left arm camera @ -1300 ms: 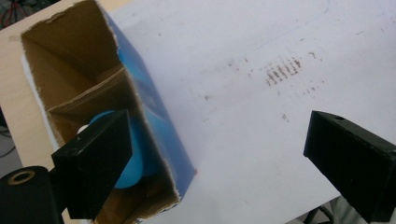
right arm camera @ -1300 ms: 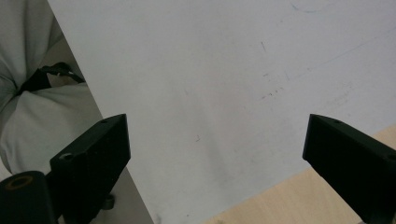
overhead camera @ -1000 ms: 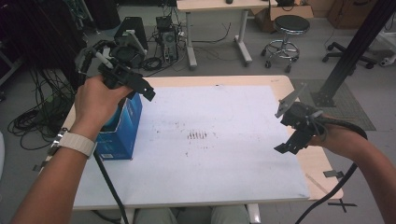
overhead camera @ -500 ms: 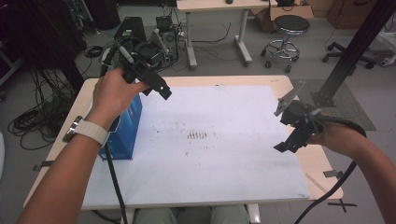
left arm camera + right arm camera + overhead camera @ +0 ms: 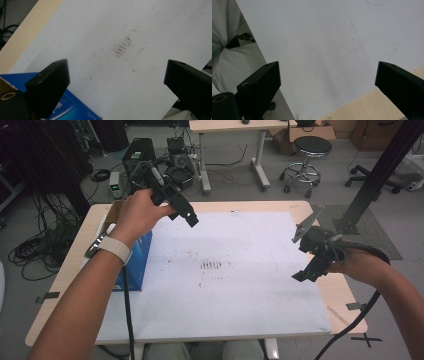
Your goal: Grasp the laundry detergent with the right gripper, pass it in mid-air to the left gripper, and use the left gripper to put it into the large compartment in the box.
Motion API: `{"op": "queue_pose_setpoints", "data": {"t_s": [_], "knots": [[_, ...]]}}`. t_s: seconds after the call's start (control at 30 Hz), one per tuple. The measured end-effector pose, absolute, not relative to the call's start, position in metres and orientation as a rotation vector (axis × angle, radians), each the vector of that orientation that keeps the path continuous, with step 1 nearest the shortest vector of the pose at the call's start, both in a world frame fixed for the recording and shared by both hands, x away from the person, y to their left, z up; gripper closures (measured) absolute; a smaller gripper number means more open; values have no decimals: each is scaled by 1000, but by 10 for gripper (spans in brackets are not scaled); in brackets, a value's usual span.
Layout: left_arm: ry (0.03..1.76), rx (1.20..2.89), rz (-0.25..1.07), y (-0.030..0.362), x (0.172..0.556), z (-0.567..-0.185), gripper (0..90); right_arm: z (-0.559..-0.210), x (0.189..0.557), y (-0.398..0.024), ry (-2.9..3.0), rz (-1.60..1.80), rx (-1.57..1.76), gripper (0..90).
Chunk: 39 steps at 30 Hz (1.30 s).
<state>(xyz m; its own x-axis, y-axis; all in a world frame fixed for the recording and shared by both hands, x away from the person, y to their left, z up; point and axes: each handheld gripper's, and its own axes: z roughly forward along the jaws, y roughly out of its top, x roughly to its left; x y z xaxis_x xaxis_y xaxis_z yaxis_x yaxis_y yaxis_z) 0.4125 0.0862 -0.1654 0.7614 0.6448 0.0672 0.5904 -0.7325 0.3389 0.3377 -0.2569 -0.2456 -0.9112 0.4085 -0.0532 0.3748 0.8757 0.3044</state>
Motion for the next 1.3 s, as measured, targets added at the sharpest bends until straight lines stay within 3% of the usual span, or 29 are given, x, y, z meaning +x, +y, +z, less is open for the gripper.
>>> {"op": "queue_pose_setpoints", "data": {"t_s": [1.3], "knots": [[569, 2822, 90, 29, 434, -191, 73, -249, 348, -256, 2946, 438, 613, 61]]}}
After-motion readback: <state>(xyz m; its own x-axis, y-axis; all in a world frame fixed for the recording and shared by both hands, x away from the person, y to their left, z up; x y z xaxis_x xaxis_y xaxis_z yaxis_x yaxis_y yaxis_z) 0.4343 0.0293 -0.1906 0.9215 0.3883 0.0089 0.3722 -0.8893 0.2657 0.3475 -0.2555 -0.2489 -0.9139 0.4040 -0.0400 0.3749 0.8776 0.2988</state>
